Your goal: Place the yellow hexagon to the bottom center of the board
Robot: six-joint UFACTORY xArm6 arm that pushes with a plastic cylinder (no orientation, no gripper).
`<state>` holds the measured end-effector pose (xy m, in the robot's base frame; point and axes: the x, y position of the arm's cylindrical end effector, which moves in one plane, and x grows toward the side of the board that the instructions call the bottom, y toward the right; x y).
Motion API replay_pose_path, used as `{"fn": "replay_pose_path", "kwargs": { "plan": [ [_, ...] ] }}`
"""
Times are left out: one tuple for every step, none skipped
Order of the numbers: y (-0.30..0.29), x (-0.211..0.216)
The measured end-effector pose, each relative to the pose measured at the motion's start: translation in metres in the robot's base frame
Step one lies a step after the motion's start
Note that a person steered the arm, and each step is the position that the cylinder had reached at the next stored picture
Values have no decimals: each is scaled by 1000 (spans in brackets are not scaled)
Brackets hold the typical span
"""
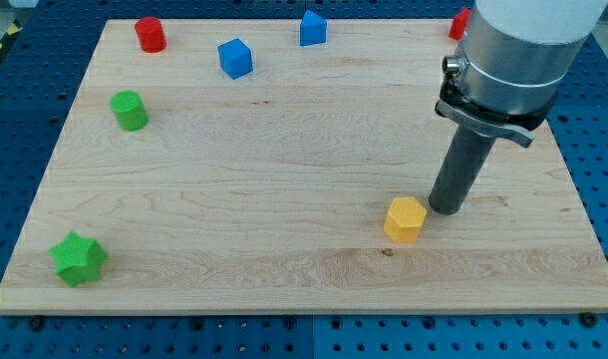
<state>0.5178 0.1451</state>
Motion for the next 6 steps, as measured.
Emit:
{"fn": "replay_pose_path", "kwargs": {
  "plan": [
    [-18, 2],
    [-53, 15],
    [-87, 33],
    [-99, 41],
    [-98, 38],
    [-93, 14]
  ]
}}
